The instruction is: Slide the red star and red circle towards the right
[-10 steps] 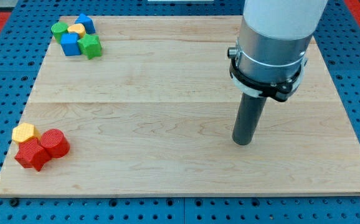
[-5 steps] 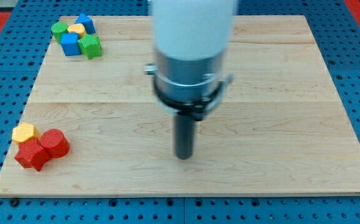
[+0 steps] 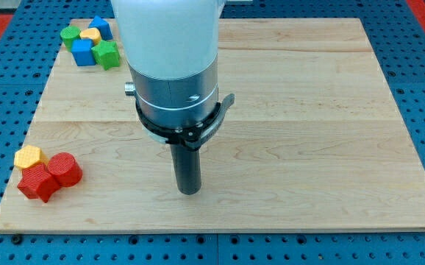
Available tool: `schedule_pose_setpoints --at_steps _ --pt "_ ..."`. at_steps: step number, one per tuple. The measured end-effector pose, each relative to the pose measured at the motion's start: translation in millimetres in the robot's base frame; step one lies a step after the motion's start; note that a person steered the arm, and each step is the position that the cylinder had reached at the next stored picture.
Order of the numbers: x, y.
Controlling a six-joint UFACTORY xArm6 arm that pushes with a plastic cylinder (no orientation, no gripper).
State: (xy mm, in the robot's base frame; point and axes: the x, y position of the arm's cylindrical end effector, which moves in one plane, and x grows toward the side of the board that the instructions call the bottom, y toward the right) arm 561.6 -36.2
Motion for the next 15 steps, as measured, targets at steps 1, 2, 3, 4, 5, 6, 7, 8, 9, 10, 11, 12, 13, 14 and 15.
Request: schedule_pose_setpoints --at_steps 1,2,3,4,5,6,7,8,9,10,11,12,13,14,15 --pt "-1 0" --pt "-1 5" --pt "1 15" --pt "21 -4" --pt "57 -53" --pt "57 -75" --pt "56 -127" --pt "56 -222" --pt "50 -268" --pt "35 -268" --pt "18 -268" --pt "15 -245" --pt "7 -217" --pt "-4 -202" --pt "-15 -192"
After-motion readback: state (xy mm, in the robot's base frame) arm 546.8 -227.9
